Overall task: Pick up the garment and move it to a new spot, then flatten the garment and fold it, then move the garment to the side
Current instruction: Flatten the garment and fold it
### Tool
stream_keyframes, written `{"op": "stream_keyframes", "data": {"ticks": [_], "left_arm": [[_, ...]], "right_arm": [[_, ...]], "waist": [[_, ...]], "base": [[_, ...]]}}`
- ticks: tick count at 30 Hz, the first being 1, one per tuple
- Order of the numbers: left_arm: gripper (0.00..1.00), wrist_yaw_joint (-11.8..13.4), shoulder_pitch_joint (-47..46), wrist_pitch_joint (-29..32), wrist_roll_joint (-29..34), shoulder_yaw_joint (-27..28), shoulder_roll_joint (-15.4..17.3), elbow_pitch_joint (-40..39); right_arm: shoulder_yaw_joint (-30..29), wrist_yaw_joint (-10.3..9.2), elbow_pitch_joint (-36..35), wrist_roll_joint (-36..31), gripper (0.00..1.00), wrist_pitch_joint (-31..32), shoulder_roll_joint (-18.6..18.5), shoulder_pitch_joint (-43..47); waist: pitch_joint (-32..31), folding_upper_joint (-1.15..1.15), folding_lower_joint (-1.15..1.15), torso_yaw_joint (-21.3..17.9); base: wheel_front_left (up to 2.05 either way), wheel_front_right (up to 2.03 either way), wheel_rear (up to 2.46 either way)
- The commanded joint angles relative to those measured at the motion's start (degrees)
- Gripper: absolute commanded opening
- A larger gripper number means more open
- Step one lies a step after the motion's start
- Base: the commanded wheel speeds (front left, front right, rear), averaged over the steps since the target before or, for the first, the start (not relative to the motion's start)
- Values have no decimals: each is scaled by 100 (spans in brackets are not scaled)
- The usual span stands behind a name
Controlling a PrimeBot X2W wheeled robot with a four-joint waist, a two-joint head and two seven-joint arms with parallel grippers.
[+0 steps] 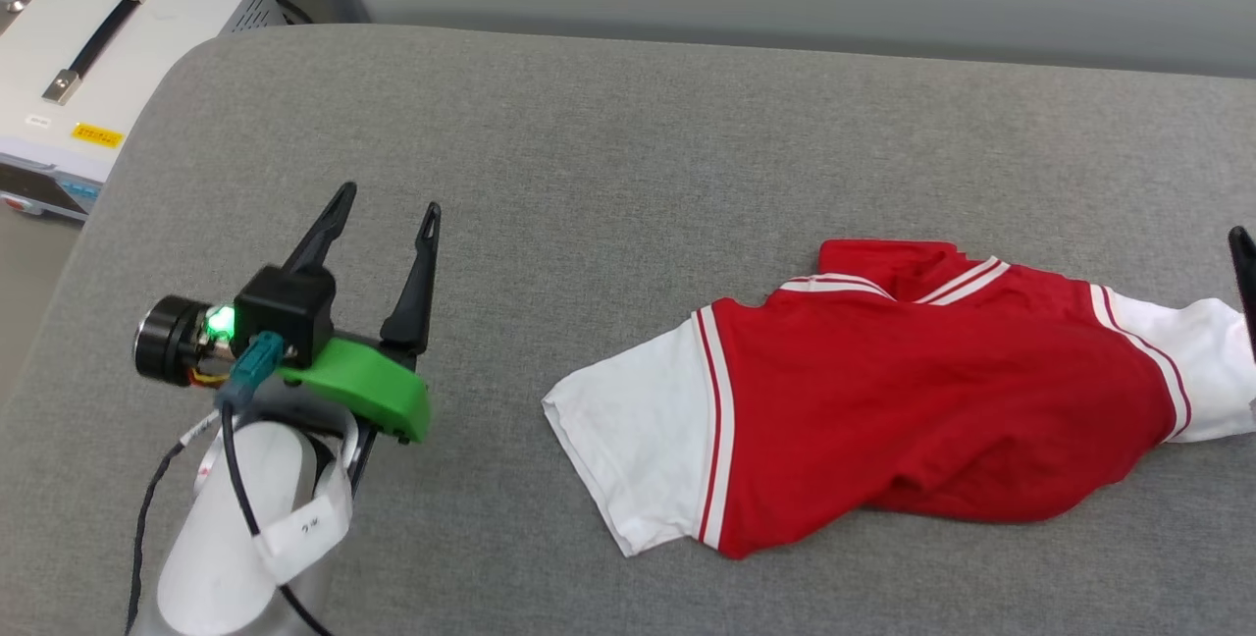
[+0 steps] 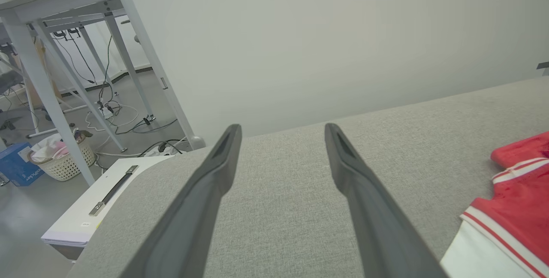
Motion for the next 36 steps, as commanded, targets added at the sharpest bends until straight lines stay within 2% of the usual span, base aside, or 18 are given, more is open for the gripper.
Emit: {"op": "stream_keyframes", "data": {"ticks": [1, 4, 9, 15, 19, 25, 36], "left_arm": [[100, -33, -297, 228, -198, -272, 164, 48], [100, -37, -695, 786, -727, -1015, 560, 14], [100, -39, -1346, 2260, -2015, -2262, 1226, -91], [100, -40, -2036, 3908, -3449, -3499, 1704, -268], [100, -40, -2412, 4603, -4161, -4094, 1825, -178], [100, -40, -2826, 4870, -4426, -5021, 1893, 219], [100, -40, -3038, 4684, -4616, -6290, 1764, 1170]], "right_arm": [[-107, -3, -230, -145, 100, -39, 110, 215], [-344, -3, -727, -407, 100, 20, 329, 570], [-821, -3, -1624, -896, 100, 402, 740, 1180], [-1185, -3, -2338, -1225, 100, 863, 1095, 1602], [-1271, -3, -2634, -1336, 100, 1077, 1229, 1638], [-1214, -3, -2827, -1395, 100, 1239, 1322, 1493], [-1019, -3, -2720, -1370, 100, 1168, 1379, 1236]], "waist": [[-38, 0, 0, -46], [-57, 0, 0, -76], [-37, 0, 0, -114], [51, 0, 0, -173], [173, 0, 0, -251], [401, 0, 0, -443], [763, 0, 0, -697]], "base": [[0, 0, 0], [0, 0, 0], [0, 0, 0], [0, 0, 0], [0, 0, 0], [0, 0, 0], [0, 0, 0]]}}
